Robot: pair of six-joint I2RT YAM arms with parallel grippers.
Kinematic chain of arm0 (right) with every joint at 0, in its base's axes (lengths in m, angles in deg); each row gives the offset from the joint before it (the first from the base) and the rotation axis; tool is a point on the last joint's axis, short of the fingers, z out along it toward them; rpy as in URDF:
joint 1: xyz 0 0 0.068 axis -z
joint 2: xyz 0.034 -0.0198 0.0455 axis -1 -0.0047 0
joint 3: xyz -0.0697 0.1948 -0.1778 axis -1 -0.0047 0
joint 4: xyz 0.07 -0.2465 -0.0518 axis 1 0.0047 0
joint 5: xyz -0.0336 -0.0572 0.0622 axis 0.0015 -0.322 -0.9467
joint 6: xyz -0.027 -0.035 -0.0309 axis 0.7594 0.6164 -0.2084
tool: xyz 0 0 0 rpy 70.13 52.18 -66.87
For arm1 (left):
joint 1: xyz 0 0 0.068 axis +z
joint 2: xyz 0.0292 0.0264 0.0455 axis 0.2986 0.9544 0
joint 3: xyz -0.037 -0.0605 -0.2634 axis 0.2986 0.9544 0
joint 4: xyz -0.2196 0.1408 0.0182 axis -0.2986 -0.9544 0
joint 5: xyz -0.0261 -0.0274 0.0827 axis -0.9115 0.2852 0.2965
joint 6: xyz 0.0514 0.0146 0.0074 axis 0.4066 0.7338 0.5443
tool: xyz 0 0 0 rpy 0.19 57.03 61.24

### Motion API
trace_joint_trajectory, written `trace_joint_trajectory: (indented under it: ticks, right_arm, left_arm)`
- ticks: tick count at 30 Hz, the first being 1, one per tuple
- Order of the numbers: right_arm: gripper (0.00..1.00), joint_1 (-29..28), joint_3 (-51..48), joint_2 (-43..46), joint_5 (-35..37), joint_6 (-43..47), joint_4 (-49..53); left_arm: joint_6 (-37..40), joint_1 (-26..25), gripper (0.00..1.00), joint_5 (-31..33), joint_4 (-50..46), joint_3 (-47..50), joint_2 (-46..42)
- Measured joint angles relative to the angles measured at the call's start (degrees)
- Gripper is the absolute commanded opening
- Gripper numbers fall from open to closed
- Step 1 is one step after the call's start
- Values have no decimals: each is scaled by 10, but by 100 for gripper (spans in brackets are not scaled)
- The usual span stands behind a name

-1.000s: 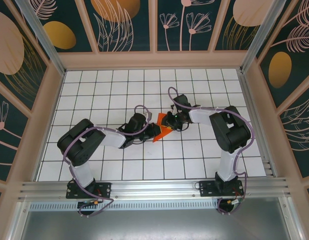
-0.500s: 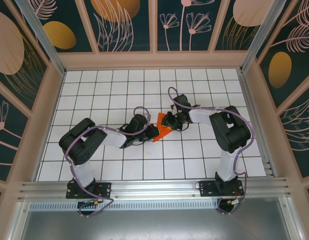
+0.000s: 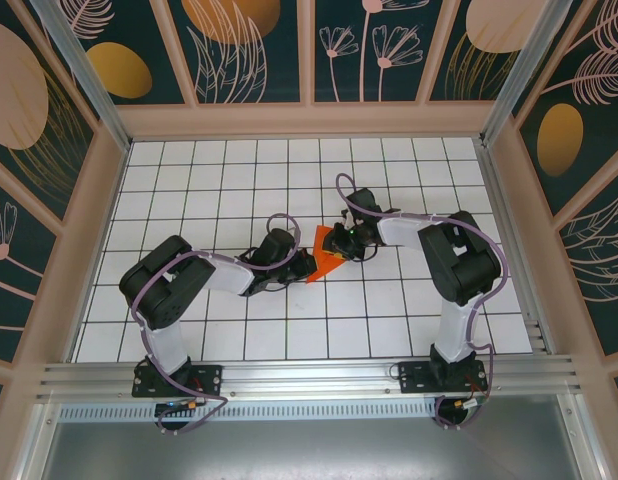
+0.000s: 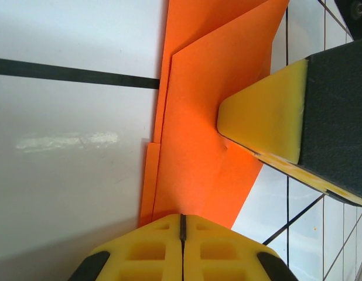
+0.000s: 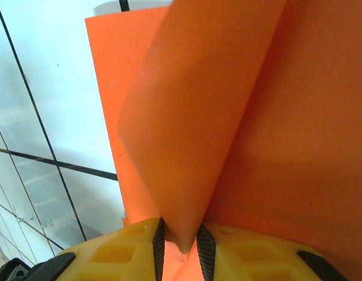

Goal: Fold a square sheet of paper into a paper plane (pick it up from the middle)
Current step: Fourth fold the wing at the center of the table.

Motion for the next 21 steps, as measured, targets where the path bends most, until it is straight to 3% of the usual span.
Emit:
trace_joint_trajectory:
  ticks: [12,21]
  right_arm:
    - [29,0,4,0,0,0,5]
    - [36,-4,13,20,15,7,21]
  left_arm:
    - [0,0,4,1,-24,-12,2]
    - [0,0,3,9,-60,-32,3]
